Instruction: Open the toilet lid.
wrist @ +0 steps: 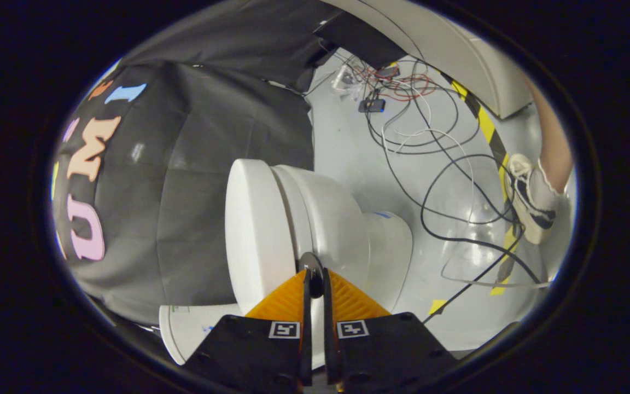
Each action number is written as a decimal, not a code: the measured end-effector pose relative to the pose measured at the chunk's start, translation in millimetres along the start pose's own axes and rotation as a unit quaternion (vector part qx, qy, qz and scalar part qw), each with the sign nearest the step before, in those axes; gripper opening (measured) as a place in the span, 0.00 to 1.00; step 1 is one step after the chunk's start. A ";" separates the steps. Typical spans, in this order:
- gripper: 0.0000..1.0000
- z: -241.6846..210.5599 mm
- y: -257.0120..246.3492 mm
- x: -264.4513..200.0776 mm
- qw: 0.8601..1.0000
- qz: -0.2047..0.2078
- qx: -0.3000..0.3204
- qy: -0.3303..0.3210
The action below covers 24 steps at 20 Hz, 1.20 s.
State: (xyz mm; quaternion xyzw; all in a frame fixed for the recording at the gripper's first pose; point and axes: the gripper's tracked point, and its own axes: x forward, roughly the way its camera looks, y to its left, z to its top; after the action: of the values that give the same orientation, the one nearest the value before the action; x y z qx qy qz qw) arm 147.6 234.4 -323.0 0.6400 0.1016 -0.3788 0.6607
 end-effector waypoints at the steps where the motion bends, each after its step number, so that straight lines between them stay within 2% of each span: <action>1: 0.10 0.9 2.8 -1.2 1.000 0.006 -0.002 -0.004; 3: 0.07 -0.2 6.1 -2.3 1.000 0.012 -0.010 -0.009; 8: 0.07 -0.7 19.6 -13.4 0.999 0.022 -0.044 -0.020; 16: 0.07 0.9 54.3 -35.8 0.989 0.032 -0.139 -0.042; 19: 0.07 0.3 70.7 -48.5 0.976 0.029 -0.211 -0.052; 22: 0.07 0.0 83.3 -59.9 0.951 0.018 -0.303 -0.055; 24: 0.07 -2.0 99.0 -66.7 0.943 0.034 -0.325 -0.061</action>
State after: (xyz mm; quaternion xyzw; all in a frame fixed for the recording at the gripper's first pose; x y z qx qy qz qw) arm 164.5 250.4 -205.9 0.3693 0.1567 -0.3411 0.8501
